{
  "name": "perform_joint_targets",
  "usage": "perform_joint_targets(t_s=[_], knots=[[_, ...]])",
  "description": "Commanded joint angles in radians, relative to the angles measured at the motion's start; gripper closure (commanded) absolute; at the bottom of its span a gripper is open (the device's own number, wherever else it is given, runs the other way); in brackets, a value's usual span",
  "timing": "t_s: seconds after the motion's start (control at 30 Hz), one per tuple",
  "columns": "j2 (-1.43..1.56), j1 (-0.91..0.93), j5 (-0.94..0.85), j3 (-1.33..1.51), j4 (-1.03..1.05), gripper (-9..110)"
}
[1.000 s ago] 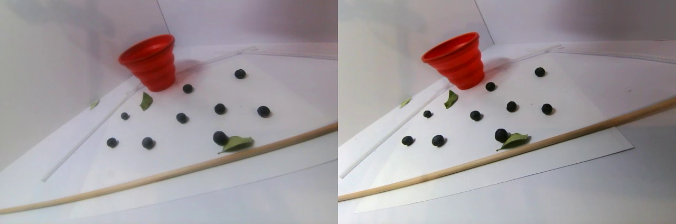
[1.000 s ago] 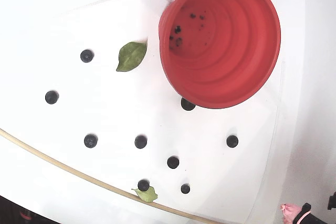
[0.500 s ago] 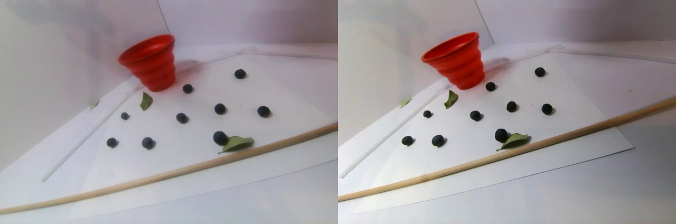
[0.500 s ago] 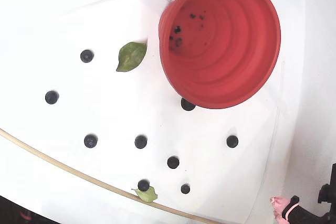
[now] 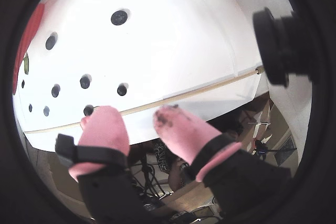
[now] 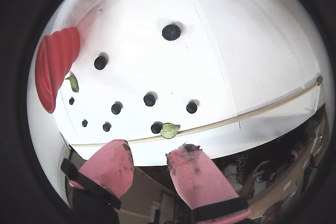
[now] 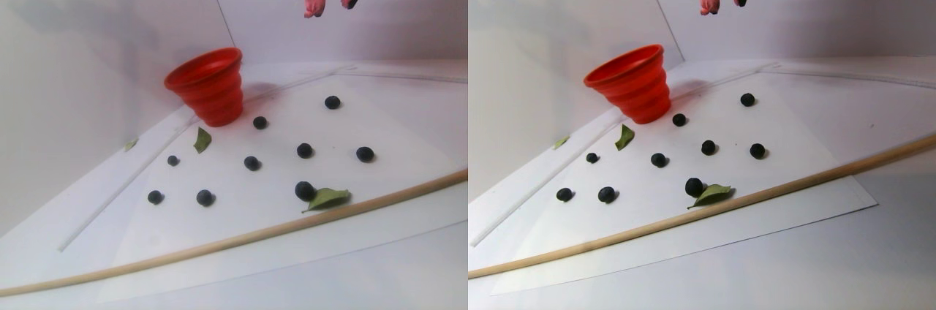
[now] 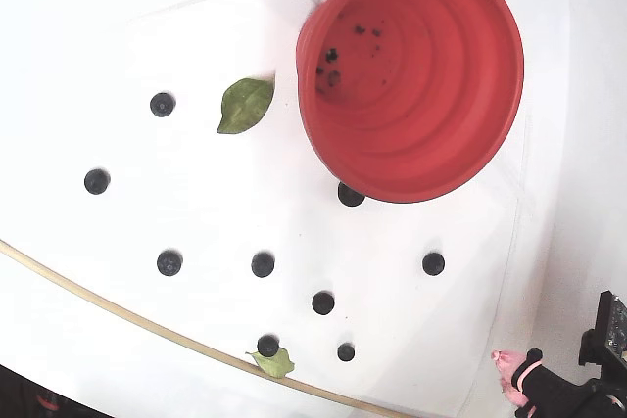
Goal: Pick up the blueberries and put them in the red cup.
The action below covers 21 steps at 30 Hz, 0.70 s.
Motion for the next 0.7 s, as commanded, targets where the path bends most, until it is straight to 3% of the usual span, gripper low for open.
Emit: perform_joint_targets(t_s=[0.0, 0.67], knots=[[-0.006, 0.006, -0.008, -0.006, -0.035, 88], [-0.173, 0.020, -0.051, 0.005, -0.225, 87]])
